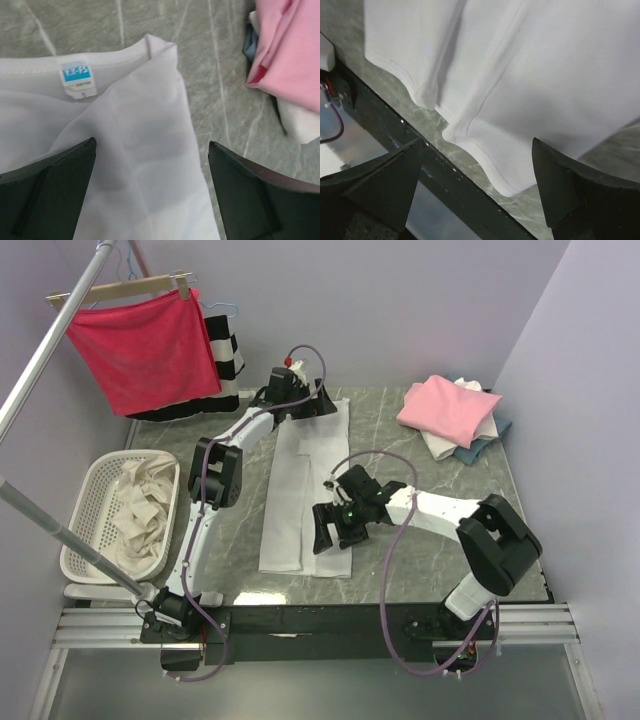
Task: Fold and stack the t-shirts
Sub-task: Rotate the tshirt 90 degrees
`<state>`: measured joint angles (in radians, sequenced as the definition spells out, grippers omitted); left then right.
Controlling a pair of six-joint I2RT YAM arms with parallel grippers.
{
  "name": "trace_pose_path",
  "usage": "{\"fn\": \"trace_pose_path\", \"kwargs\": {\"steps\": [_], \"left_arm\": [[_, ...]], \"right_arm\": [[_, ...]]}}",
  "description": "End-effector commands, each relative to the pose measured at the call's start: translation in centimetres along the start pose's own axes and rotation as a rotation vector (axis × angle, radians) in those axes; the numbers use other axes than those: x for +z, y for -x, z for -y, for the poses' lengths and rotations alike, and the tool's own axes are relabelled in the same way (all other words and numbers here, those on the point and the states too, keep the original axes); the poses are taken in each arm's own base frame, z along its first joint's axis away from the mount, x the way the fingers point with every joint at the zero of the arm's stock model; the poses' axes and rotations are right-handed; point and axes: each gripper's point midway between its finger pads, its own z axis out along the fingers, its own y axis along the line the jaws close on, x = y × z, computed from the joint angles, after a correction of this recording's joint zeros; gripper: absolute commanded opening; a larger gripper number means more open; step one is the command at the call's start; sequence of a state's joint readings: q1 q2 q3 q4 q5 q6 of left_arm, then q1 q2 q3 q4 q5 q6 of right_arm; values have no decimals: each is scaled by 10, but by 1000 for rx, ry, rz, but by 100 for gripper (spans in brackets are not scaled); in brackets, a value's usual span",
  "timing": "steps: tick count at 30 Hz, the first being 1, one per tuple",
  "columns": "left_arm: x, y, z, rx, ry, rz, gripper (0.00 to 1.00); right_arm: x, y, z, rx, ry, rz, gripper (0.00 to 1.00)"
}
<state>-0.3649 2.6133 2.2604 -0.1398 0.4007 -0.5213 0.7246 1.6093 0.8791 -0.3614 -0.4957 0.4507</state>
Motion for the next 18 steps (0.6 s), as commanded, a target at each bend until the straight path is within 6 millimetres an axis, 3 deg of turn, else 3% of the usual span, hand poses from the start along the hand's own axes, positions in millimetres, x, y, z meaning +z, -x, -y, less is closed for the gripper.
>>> {"fn": "trace_pose_path", "kwargs": {"steps": [1, 2, 3, 4, 5, 6, 7, 8, 9, 10, 12, 14, 15, 16, 17, 18], "left_arm": [[-48, 79, 89, 83, -167, 169, 100], [-57, 85, 91, 92, -152, 185, 100], [-81, 105, 105, 121, -132, 237, 100], [-82, 92, 85, 102, -48, 224, 99], [-91, 91, 82, 107, -12, 234, 99], [-118, 103, 93, 128, 8, 276, 99], [-119, 74, 62, 101, 111, 238, 99], [-128, 67, 56, 94, 146, 240, 99], [-150, 73, 64, 94, 156, 274, 100], [-153, 46, 44, 82, 218, 233, 99], [-170, 19, 34, 52, 272, 200, 99], [-179, -7, 24, 18, 327, 135, 99], [-189, -39, 11, -3, 386, 54, 99], [-194, -57, 6, -14, 406, 11, 99], [-209, -61, 4, -26, 445, 30, 99], [-220, -94, -11, -57, 487, -25, 99]], "right_arm": [[-52, 68, -11, -120, -106, 288, 94], [-60, 73, -6, -115, -139, 315, 95], [-72, 80, -7, -120, -159, 365, 95], [-81, 86, 3, -84, -196, 400, 99], [-90, 91, 19, -48, -271, 445, 100], [-96, 89, 27, -16, -290, 466, 100], [-105, 93, 46, 66, -318, 491, 100], [-104, 89, 50, 94, -294, 479, 100], [-101, 83, 62, 136, -289, 464, 100], [-100, 81, 71, 188, -287, 457, 100], [-95, 72, 88, 259, -278, 421, 100], [-92, 67, 92, 285, -277, 401, 100], [-89, 62, 88, 282, -252, 383, 100], [-88, 61, 85, 268, -228, 370, 100], [-87, 58, 80, 258, -208, 361, 100], [-86, 53, 72, 240, -171, 348, 100]]}}
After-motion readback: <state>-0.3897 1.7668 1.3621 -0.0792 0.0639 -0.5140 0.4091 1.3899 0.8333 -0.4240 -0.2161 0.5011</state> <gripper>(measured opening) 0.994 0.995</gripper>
